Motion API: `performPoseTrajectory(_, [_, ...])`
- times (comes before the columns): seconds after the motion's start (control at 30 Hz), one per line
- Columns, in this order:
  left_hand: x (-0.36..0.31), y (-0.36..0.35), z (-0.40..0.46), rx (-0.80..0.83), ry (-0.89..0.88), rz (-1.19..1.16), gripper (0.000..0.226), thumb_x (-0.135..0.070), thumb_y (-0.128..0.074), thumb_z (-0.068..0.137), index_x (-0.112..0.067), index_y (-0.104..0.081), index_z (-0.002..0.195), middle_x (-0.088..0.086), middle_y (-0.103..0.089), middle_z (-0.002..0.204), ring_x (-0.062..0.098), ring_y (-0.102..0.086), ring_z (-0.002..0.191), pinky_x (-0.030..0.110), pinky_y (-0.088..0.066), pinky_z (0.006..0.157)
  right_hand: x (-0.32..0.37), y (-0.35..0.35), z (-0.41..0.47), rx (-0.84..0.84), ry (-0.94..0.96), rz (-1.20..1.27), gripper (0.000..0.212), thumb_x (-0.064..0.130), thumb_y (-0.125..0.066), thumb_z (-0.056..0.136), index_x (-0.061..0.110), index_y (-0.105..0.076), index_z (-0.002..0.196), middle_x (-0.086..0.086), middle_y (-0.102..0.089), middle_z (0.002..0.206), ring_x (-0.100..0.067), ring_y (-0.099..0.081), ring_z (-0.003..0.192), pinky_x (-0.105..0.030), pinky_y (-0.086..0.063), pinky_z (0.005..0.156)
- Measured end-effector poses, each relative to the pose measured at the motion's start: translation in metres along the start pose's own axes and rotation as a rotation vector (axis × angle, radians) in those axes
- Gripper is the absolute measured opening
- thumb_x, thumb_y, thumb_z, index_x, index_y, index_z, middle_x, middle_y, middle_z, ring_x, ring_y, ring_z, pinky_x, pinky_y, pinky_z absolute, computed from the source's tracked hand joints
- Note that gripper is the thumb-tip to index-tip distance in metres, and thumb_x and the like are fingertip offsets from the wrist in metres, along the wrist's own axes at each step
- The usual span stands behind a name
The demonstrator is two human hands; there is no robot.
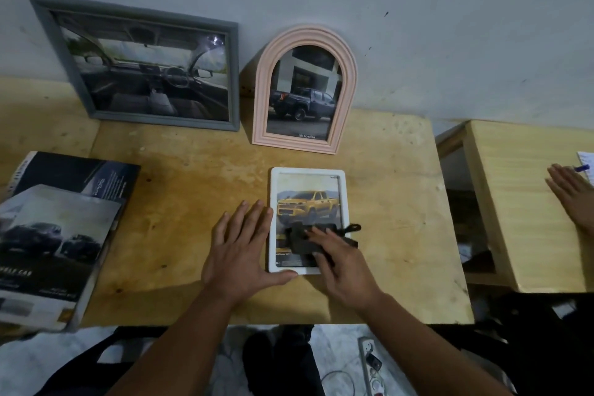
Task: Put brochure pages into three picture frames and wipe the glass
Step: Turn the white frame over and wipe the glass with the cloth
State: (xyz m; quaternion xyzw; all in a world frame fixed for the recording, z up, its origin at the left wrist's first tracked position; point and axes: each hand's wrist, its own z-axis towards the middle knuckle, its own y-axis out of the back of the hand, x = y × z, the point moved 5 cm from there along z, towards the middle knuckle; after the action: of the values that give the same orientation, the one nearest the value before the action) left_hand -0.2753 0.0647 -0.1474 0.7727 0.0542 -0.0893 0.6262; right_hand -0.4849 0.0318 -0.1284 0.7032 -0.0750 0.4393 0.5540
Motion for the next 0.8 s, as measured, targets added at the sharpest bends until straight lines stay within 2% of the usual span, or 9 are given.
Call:
performPoseTrajectory(0.13, [0.0, -0.001, -0.001, -0.002, -0.005, 0.008, 0.134, -0.108, -0.028, 0.065, -0.021, -0.016, 0.166, 0.001, -0.008, 0.175, 0.026, -0.003, 0.162, 0.057, -0.014, 0.126, 0.017, -0.009, -0.011, -0.035, -0.022, 0.084, 0.036, 0.018, -0.056, 0.101, 0.019, -0.064, 0.137, 0.003, -0.067, 0.136, -0.012, -0.061, 0.128, -0.031, -0.044, 0.114])
performPoseTrajectory(0.2, [0.0, -0.001, -0.001, -0.008, -0.01, 0.003, 0.133, -0.108, -0.026, 0.065, -0.021, -0.017, 0.166, 0.001, -0.01, 0.175, 0.026, -0.005, 0.162, 0.057, -0.016, 0.126, 0.027, -0.013, -0.008, -0.014, -0.027, 0.13, 0.032, 0.018, -0.056, 0.102, 0.02, -0.065, 0.132, 0.005, -0.072, 0.125, -0.012, -0.067, 0.113, -0.027, -0.053, 0.099])
performPoseTrajectory(0.3, [0.0, -0.002, -0.002, -0.02, -0.017, -0.007, 0.131, -0.106, -0.025, 0.066, -0.022, -0.017, 0.166, 0.001, -0.012, 0.174, 0.026, -0.006, 0.162, 0.057, -0.018, 0.126, 0.034, -0.022, -0.001, 0.04, -0.102, 0.201, 0.027, 0.021, -0.054, 0.102, 0.022, -0.067, 0.125, 0.005, -0.074, 0.111, -0.013, -0.069, 0.094, -0.032, -0.056, 0.082])
performPoseTrajectory(0.37, [0.0, -0.002, -0.001, -0.03, -0.016, -0.011, 0.131, -0.107, -0.028, 0.066, -0.022, -0.018, 0.166, 0.0, -0.013, 0.174, 0.025, -0.008, 0.162, 0.057, -0.018, 0.126, 0.033, -0.022, 0.005, 0.068, -0.19, 0.253, 0.025, 0.021, -0.054, 0.101, 0.021, -0.068, 0.121, 0.003, -0.075, 0.109, -0.012, -0.069, 0.094, -0.033, -0.056, 0.083])
performPoseTrajectory(0.47, [-0.002, 0.001, -0.001, 0.002, 0.001, -0.017, 0.136, -0.109, -0.031, 0.062, -0.021, -0.023, 0.165, 0.0, -0.017, 0.173, 0.026, -0.011, 0.161, 0.057, -0.018, 0.125, 0.034, -0.012, 0.017, 0.161, -0.372, 0.515, 0.018, 0.015, -0.056, 0.103, 0.016, -0.072, 0.111, -0.003, -0.075, 0.103, -0.012, -0.07, 0.097, -0.03, -0.056, 0.087])
performPoseTrajectory(0.53, [-0.003, 0.004, -0.001, 0.071, 0.017, -0.009, 0.139, -0.11, -0.029, 0.059, -0.021, -0.021, 0.165, 0.0, -0.015, 0.174, 0.026, -0.007, 0.162, 0.055, -0.014, 0.127, 0.029, 0.008, 0.022, 0.084, -0.487, 0.672, 0.017, 0.013, -0.055, 0.104, 0.01, -0.072, 0.103, -0.006, -0.073, 0.094, -0.016, -0.068, 0.09, -0.033, -0.052, 0.082])
performPoseTrajectory(0.63, [0.001, 0.011, 0.0, 0.154, 0.03, -0.023, 0.144, -0.112, -0.026, 0.054, -0.027, 0.001, 0.167, -0.006, 0.009, 0.175, 0.019, 0.015, 0.16, 0.051, -0.001, 0.129, 0.015, 0.045, 0.011, -0.081, -0.656, 1.01, 0.021, 0.011, -0.053, 0.105, 0.006, -0.072, 0.113, -0.017, -0.074, 0.108, -0.03, -0.068, 0.099, -0.043, -0.053, 0.089])
performPoseTrajectory(0.7, [0.001, 0.02, 0.001, 0.234, 0.024, -0.048, 0.142, -0.112, -0.026, 0.054, -0.031, 0.013, 0.164, -0.01, 0.022, 0.171, 0.015, 0.025, 0.157, 0.047, 0.005, 0.13, 0.001, 0.071, -0.008, -0.137, -0.763, 1.238, 0.026, 0.013, -0.052, 0.104, 0.003, -0.068, 0.122, -0.023, -0.071, 0.12, -0.036, -0.067, 0.106, -0.045, -0.055, 0.089])
performPoseTrajectory(0.8, [-0.003, 0.032, 0.005, 0.306, 0.055, -0.123, 0.133, -0.106, -0.034, 0.063, -0.032, 0.011, 0.165, -0.011, 0.022, 0.171, 0.014, 0.023, 0.158, 0.046, 0.003, 0.13, -0.02, 0.103, -0.039, -0.14, -0.876, 1.385, 0.034, 0.02, -0.054, 0.1, 0.007, -0.064, 0.13, -0.022, -0.069, 0.124, -0.04, -0.065, 0.107, -0.045, -0.057, 0.078])
